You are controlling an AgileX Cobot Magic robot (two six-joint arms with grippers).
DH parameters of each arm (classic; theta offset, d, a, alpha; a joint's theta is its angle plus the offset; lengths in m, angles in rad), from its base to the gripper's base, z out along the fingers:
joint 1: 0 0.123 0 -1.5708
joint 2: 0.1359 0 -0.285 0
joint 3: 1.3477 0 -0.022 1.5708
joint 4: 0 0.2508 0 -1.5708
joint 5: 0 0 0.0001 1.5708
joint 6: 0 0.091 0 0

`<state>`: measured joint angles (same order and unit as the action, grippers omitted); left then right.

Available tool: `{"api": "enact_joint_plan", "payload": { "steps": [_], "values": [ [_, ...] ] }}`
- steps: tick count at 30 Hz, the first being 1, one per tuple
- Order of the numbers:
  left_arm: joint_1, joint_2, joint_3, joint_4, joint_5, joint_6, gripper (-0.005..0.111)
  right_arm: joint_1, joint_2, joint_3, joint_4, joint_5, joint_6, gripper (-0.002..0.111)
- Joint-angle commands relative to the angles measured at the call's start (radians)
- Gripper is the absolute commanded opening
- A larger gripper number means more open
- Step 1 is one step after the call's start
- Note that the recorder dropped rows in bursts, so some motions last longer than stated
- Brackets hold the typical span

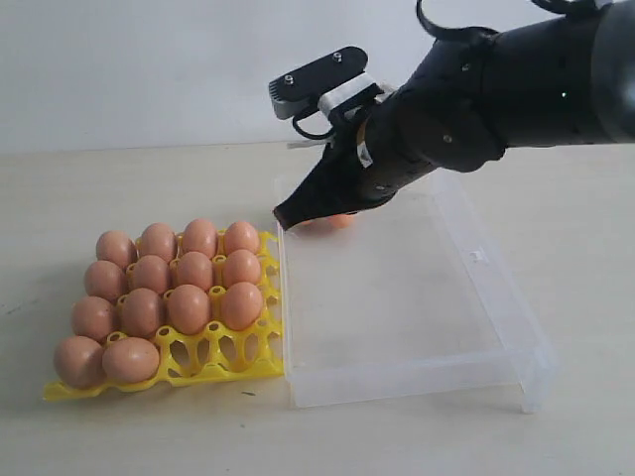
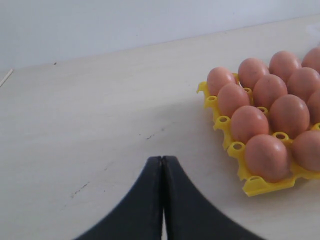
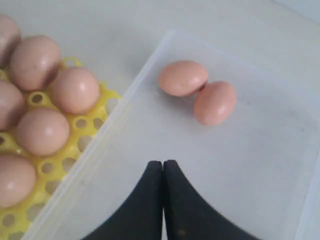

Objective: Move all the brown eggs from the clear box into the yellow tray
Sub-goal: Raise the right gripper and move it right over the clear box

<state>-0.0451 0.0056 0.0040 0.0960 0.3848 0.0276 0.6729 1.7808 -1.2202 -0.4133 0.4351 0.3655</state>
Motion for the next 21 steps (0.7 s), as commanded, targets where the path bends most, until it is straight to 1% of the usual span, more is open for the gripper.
{"api": "enact_joint_plan", "payload": {
  "steps": [1,3,5,7,8,13,15,19,21],
  "values": [
    [-0.005,-0.006,-0.004,-0.001,-0.006,-0.005,0.0,-0.073,0.017,-0.073,0.251,0.154,-0.273,0.0],
    [-0.005,-0.006,-0.004,-0.001,-0.006,-0.005,0.0,-0.116,0.044,-0.139,0.398,0.256,-0.394,0.0],
    [-0.005,-0.006,-0.004,-0.001,-0.006,-0.005,0.0,-0.148,0.073,-0.215,0.505,0.342,-0.446,0.0],
    [-0.005,-0.006,-0.004,-0.001,-0.006,-0.005,0.0,-0.17,0.103,-0.28,0.538,0.394,-0.45,0.001],
    [-0.005,-0.006,-0.004,-0.001,-0.006,-0.005,0.0,-0.179,0.119,-0.312,0.543,0.41,-0.45,0.003],
    [-0.005,-0.006,-0.004,-0.001,-0.006,-0.005,0.0,-0.179,0.158,-0.389,0.536,0.396,-0.45,0.018],
    [-0.005,-0.006,-0.004,-0.001,-0.006,-0.005,0.0,-0.179,0.165,-0.405,0.534,0.383,-0.448,0.026],
    [-0.005,-0.006,-0.004,-0.001,-0.006,-0.005,0.0,-0.179,0.191,-0.443,0.533,0.438,-0.441,0.041],
    [-0.005,-0.006,-0.004,-0.001,-0.006,-0.005,0.0,-0.179,0.208,-0.452,0.535,0.457,-0.43,0.045]
  ]
}}
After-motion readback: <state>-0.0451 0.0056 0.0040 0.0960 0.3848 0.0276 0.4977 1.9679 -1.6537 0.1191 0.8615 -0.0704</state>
